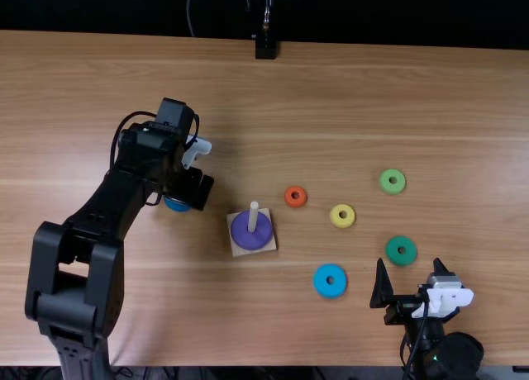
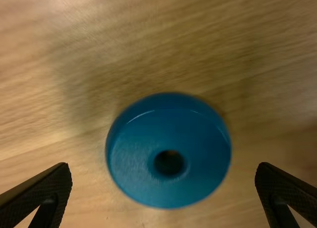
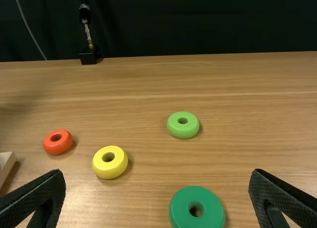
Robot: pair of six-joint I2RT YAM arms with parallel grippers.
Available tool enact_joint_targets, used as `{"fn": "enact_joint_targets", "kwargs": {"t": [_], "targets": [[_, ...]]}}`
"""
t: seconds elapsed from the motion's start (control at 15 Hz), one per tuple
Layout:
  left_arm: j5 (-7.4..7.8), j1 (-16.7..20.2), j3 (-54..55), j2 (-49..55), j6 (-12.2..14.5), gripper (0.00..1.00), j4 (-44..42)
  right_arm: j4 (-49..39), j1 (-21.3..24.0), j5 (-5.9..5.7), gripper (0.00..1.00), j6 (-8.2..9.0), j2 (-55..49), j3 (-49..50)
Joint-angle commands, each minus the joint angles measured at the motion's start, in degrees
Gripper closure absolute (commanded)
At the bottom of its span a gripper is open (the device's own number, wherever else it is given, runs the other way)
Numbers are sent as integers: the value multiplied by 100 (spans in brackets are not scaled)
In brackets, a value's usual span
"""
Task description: Build the Hanoi tower: stack the rings onto the peg from bottom to top in this color order: purple, dark blue, light blue, dark green, light green, yellow, orange.
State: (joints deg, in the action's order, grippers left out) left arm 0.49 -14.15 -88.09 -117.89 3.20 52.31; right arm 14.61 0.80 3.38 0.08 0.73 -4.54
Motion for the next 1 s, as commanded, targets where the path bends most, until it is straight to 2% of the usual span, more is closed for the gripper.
{"fn": "enact_joint_targets", "kwargs": {"t": [0.0, 0.87, 0.93], "targets": [[56, 44, 117, -59, 81, 0, -11, 422, 43, -21, 0, 13, -73, 339], [56, 62, 108, -314, 91, 0, -42, 422, 34, -21, 0, 13, -73, 348], [56, 62, 126, -314, 91, 7, -222, 422, 43, -21, 0, 13, -73, 339]]}}
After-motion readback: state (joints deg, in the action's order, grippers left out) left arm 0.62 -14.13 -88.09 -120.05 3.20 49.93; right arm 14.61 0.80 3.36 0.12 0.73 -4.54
